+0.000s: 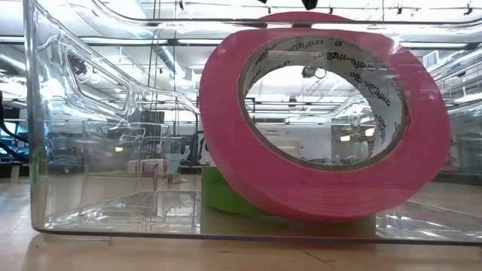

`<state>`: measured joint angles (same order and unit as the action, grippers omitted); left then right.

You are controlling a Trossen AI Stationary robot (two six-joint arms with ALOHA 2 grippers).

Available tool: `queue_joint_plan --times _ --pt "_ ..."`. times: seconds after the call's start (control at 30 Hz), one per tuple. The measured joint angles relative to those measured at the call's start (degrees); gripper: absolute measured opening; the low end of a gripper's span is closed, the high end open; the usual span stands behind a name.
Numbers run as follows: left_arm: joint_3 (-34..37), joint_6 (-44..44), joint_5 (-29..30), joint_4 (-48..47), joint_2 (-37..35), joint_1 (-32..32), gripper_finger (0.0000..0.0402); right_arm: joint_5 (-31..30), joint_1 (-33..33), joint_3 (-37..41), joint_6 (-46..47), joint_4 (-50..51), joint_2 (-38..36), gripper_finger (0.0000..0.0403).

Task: Pick and place Stapler, Stapler remover, tape
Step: Put the black stapler into the top transparent bin

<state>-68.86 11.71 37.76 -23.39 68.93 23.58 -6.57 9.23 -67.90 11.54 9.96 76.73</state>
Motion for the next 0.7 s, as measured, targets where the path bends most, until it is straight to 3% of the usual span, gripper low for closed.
queue_joint_plan --times 0.33,0.7 --pt "0.0 -0.4 -8.5 4.4 0.2 -3.2 0.0142 -0.5 0.9 0.0 -0.5 -0.8 -0.1 0.0102" --pt "-0.1 -1.0 -13.6 8.0 0.2 -4.9 0.0142 -1.1 0.9 0.1 -1.3 -0.2 0.0 0.0102"
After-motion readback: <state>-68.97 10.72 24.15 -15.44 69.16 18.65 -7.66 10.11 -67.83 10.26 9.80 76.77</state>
